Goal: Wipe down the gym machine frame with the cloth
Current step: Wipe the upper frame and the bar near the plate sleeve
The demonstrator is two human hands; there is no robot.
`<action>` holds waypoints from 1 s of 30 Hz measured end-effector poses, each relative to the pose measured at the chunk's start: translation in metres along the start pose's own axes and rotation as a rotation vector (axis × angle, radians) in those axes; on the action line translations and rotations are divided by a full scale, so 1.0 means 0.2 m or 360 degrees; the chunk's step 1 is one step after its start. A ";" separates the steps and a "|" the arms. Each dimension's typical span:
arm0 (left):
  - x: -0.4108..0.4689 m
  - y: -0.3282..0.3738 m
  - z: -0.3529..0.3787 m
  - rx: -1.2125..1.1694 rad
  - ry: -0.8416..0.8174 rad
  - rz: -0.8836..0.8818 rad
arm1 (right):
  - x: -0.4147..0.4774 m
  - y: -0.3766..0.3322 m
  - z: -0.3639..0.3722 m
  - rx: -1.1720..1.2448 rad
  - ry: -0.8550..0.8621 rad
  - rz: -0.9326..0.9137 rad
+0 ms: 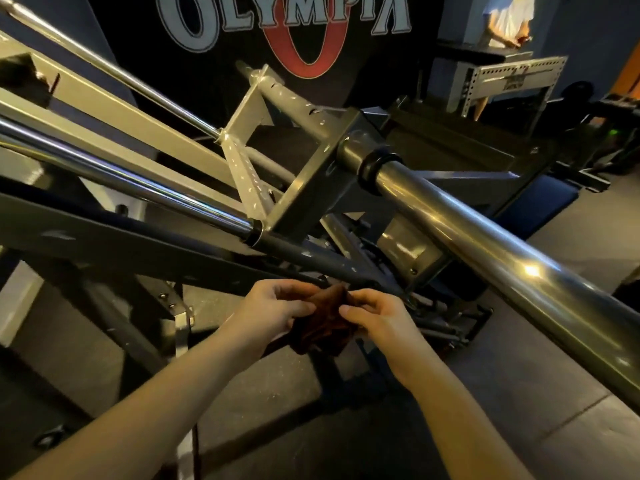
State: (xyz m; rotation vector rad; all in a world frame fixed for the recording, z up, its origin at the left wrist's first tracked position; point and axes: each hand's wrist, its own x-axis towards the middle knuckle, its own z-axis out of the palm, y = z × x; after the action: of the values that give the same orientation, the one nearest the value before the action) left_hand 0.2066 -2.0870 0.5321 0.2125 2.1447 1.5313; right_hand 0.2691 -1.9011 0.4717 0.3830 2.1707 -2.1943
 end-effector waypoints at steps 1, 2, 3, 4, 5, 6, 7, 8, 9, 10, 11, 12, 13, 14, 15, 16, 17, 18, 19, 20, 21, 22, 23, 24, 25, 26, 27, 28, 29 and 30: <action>0.06 -0.01 0.01 0.0032 0.0094 0.0002 | 0.04 0.01 0.00 0.0087 0.0013 0.0040; 0.11 -0.01 0.03 0.0044 0.0172 0.0005 | 0.07 0.03 0.00 0.0155 0.0041 0.0067; 0.15 -0.02 0.05 0.0028 0.0230 0.0008 | 0.11 0.04 0.02 0.0219 0.0067 0.0084; 0.19 -0.04 0.07 -0.0008 0.0254 0.0022 | 0.13 0.05 0.03 0.0270 0.0093 0.0092; 0.23 -0.05 0.08 -0.0042 0.0245 0.0051 | 0.16 0.06 0.05 0.0307 0.0124 0.0102; 0.26 -0.07 0.09 -0.0059 0.0222 0.0075 | 0.19 0.08 0.07 0.0312 0.0171 0.0113; 0.29 -0.09 0.09 -0.0063 0.0194 0.0080 | 0.22 0.09 0.08 0.0305 0.0226 0.0122; 0.32 -0.10 0.08 -0.0049 0.0172 0.0065 | 0.25 0.10 0.08 0.0293 0.0278 0.0141; 0.36 -0.11 0.06 -0.0016 0.0144 0.0042 | 0.28 0.11 0.08 0.0288 0.0311 0.0166; 0.39 -0.12 0.04 0.0050 0.0115 0.0027 | 0.30 0.13 0.08 0.0278 0.0317 0.0191; 0.42 -0.13 0.01 0.0168 0.0095 0.0037 | 0.32 0.14 0.08 0.0270 0.0313 0.0218; 0.44 -0.13 -0.02 0.0351 0.0097 0.0086 | 0.34 0.16 0.08 0.0279 0.0325 0.0246; 0.47 -0.12 -0.06 0.0577 0.0127 0.0168 | 0.36 0.18 0.08 0.0314 0.0371 0.0269; 0.48 -0.11 -0.11 0.0809 0.0190 0.0280 | 0.39 0.19 0.09 0.0365 0.0443 0.0291; 0.50 -0.07 -0.16 0.1037 0.0280 0.0427 | 0.42 0.19 0.10 0.0416 0.0521 0.0312; 0.52 -0.04 -0.22 0.1263 0.0374 0.0613 | 0.47 0.18 0.12 0.0463 0.0589 0.0331; 0.54 0.00 -0.27 0.1496 0.0445 0.0809 | 0.52 0.16 0.14 0.0501 0.0634 0.0339; 0.58 0.04 -0.32 0.1717 0.0494 0.0967 | 0.56 0.14 0.17 0.0543 0.0645 0.0334; 0.61 0.08 -0.36 0.1902 0.0532 0.1063 | 0.61 0.11 0.20 0.0601 0.0631 0.0321; 0.64 0.11 -0.39 0.2042 0.0562 0.1091 | 0.65 0.08 0.24 0.0669 0.0602 0.0295; 0.66 0.13 -0.42 0.2152 0.0579 0.1082 | 0.68 0.06 0.28 0.0712 0.0584 0.0259; 0.68 0.14 -0.43 0.2247 0.0588 0.1059 | 0.71 0.05 0.32 0.0720 0.0596 0.0218; 0.70 0.15 -0.43 0.2323 0.0592 0.1038 | 0.73 0.05 0.36 0.0700 0.0637 0.0170; 0.71 0.15 -0.44 0.2368 0.0592 0.1035 | 0.75 0.07 0.40 0.0670 0.0702 0.0120; 0.72 0.15 -0.44 0.2391 0.0587 0.1046 | 0.76 0.08 0.43 0.0644 0.0770 0.0074; 0.73 0.15 -0.45 0.2407 0.0585 0.1067 | 0.78 0.11 0.45 0.0609 0.0832 0.0035; 0.73 0.14 -0.46 0.2424 0.0586 0.1082 | 0.79 0.14 0.46 0.0558 0.0888 0.0001; 0.74 0.14 -0.47 0.2446 0.0588 0.1095 | 0.81 0.16 0.46 0.0502 0.0940 -0.0023; 0.75 0.13 -0.47 0.2468 0.0589 0.1109 | 0.82 0.18 0.45 0.0457 0.0994 -0.0034; 0.76 0.12 -0.48 0.2483 0.0589 0.1125 | 0.84 0.19 0.43 0.0436 0.1054 -0.0029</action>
State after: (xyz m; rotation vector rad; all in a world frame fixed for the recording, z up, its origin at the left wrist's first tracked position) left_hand 0.0259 -2.0987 0.5322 1.3385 3.2596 -0.3229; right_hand 0.1013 -1.9619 0.4012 1.2635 2.1010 -2.6560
